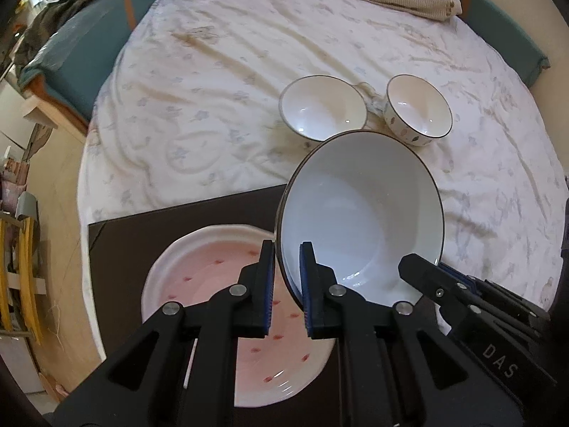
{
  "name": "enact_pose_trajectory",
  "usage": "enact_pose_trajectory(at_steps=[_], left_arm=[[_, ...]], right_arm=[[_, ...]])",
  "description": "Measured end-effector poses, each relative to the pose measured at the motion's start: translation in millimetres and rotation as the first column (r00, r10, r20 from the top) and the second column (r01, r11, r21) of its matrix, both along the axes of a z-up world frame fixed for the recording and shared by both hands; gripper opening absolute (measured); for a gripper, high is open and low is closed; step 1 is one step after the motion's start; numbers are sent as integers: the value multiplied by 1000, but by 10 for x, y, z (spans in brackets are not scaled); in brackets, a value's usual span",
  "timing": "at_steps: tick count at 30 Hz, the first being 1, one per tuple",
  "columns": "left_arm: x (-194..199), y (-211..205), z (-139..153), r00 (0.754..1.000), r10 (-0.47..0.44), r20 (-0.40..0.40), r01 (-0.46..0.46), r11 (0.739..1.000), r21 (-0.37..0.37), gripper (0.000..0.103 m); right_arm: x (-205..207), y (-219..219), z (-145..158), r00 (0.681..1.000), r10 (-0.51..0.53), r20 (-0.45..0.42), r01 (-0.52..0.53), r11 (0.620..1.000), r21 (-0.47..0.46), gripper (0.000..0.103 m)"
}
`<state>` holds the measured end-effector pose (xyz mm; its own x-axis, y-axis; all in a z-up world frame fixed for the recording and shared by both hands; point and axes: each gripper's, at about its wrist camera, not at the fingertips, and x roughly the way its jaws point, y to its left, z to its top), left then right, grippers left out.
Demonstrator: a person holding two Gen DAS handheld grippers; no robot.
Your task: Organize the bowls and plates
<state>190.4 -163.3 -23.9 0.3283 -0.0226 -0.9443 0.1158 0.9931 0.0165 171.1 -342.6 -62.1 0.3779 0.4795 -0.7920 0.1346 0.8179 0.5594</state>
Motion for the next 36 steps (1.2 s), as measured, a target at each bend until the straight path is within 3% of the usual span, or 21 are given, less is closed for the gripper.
enact_pose_trajectory(at_steps=[9,17,25,36], left_arm=[[-389,533,112,999,38,27,-36,998,-52,11],[-655,1052,-41,996,87,-11,-87,991,-103,11],[-698,1199,-390,996,62,-69,-72,988,-140,11],[-651,1218,-636,988,65,-139,-88,982,-169,11]], right_arm=[[-271,413,147,994,90,55,-91,996,14,15],[-424,842,142,981,183,66,-185,983,16,15],[-550,1171,-85,970,241,8,-241,970,-31,16],[-551,1138,-321,968,243,-58,-245,969,-41,15]])
